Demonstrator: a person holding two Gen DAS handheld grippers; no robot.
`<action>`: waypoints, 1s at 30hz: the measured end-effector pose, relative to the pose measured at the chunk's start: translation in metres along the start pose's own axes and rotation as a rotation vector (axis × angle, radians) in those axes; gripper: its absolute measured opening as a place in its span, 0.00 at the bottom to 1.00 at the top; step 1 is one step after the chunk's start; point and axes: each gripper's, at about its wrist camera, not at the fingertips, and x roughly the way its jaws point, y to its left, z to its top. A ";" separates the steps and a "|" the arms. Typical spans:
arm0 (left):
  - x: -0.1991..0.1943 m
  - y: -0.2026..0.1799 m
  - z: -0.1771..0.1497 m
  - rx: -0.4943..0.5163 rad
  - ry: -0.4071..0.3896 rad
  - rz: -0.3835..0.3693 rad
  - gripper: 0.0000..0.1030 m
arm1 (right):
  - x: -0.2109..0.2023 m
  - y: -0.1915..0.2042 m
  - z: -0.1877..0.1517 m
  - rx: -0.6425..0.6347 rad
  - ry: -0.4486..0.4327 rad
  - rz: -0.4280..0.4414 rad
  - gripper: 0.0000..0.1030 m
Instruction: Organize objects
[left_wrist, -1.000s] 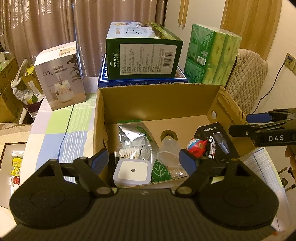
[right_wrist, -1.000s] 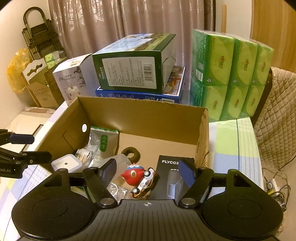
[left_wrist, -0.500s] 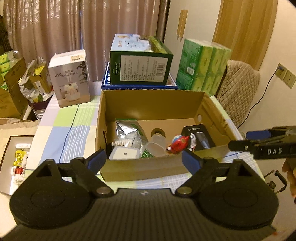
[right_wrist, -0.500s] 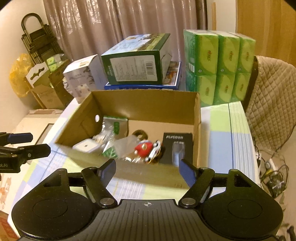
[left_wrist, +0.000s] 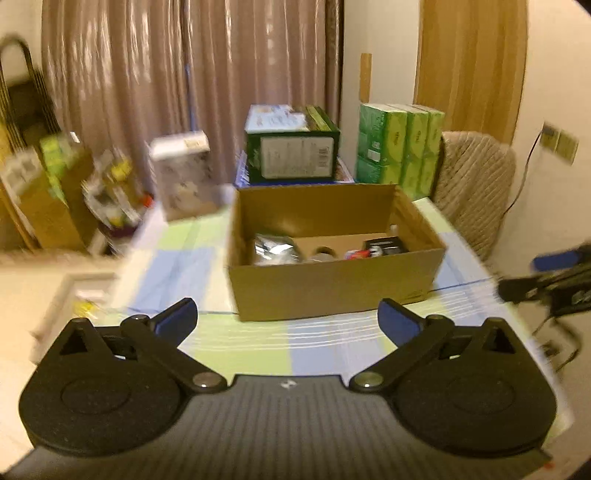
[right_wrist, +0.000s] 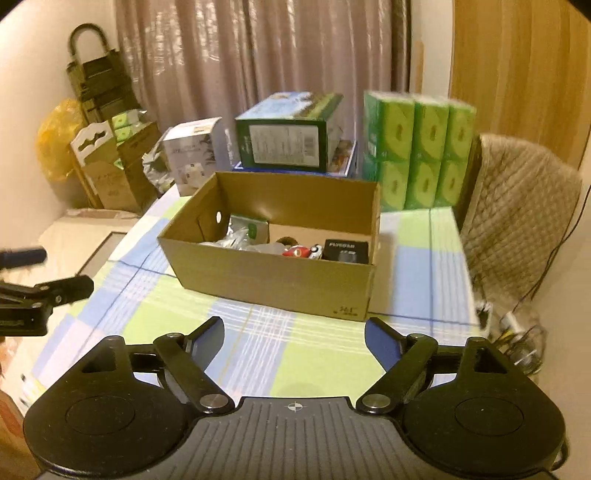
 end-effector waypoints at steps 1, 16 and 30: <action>-0.007 -0.002 -0.004 0.012 -0.012 0.010 0.99 | -0.006 0.002 -0.004 0.002 -0.006 0.010 0.79; -0.087 -0.016 -0.048 -0.135 -0.055 -0.037 0.99 | -0.067 0.000 -0.061 0.133 -0.040 -0.015 0.80; -0.089 -0.023 -0.079 -0.191 0.000 -0.054 0.99 | -0.082 -0.011 -0.092 0.222 -0.038 -0.032 0.80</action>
